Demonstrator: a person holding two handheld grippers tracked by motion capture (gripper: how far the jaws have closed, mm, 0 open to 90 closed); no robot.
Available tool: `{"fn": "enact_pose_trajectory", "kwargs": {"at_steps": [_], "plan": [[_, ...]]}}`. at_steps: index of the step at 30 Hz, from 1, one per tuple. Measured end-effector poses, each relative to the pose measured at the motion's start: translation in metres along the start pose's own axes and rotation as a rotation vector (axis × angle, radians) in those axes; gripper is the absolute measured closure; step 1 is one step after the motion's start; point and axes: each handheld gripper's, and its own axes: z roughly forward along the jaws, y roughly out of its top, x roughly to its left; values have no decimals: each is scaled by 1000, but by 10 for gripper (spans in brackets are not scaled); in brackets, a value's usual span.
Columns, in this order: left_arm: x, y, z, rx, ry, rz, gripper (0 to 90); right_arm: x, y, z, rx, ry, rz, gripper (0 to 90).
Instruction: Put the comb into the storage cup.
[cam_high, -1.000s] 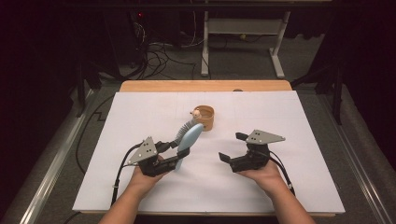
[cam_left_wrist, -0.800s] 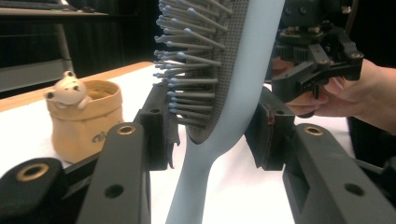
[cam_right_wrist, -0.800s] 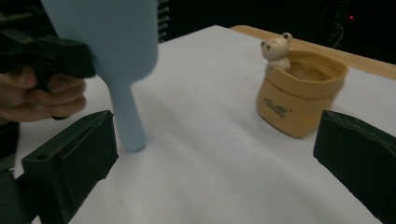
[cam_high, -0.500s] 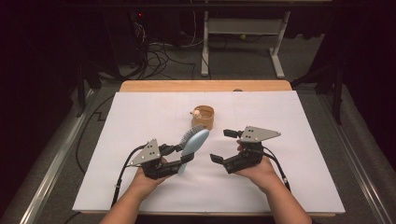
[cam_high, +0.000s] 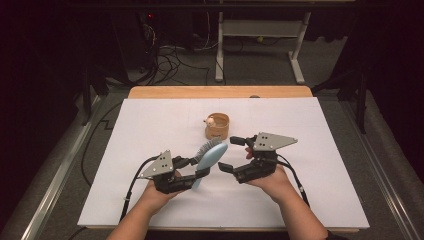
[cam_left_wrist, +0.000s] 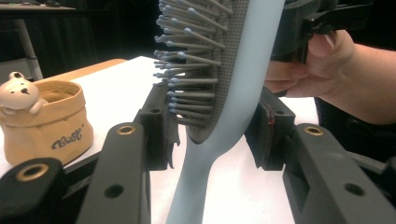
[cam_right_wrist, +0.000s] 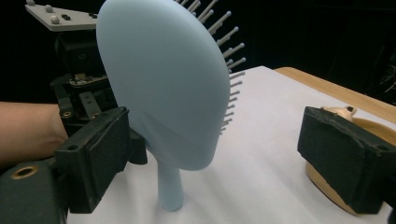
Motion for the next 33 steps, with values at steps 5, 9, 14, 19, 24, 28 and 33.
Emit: {"fn": "enact_pose_trajectory", "kwargs": {"at_steps": [5, 9, 14, 19, 24, 28, 33], "plan": [[0, -3, -1, 25, -11, 20, 568, 2, 1, 3, -2, 28, -6, 131], [-1, -3, -1, 31, -10, 14, 568, 3, 2, 4, -12, 46, -2, 134], [-2, -4, -1, 45, -4, -2, 568, 6, 5, 6, -25, 72, -14, 132], [-2, -4, -1, 54, -6, 3, 568, 9, 7, 9, -26, 85, -29, 139], [-1, -5, -1, 68, -12, 6, 567, 10, 6, 11, -22, 100, -38, 165], [-1, -4, -1, 66, -13, 9, 566, 11, 6, 12, -24, 113, -46, 210], [-2, -3, -1, 66, -6, -8, 563, 11, 6, 11, -33, 125, -47, 252]]}}
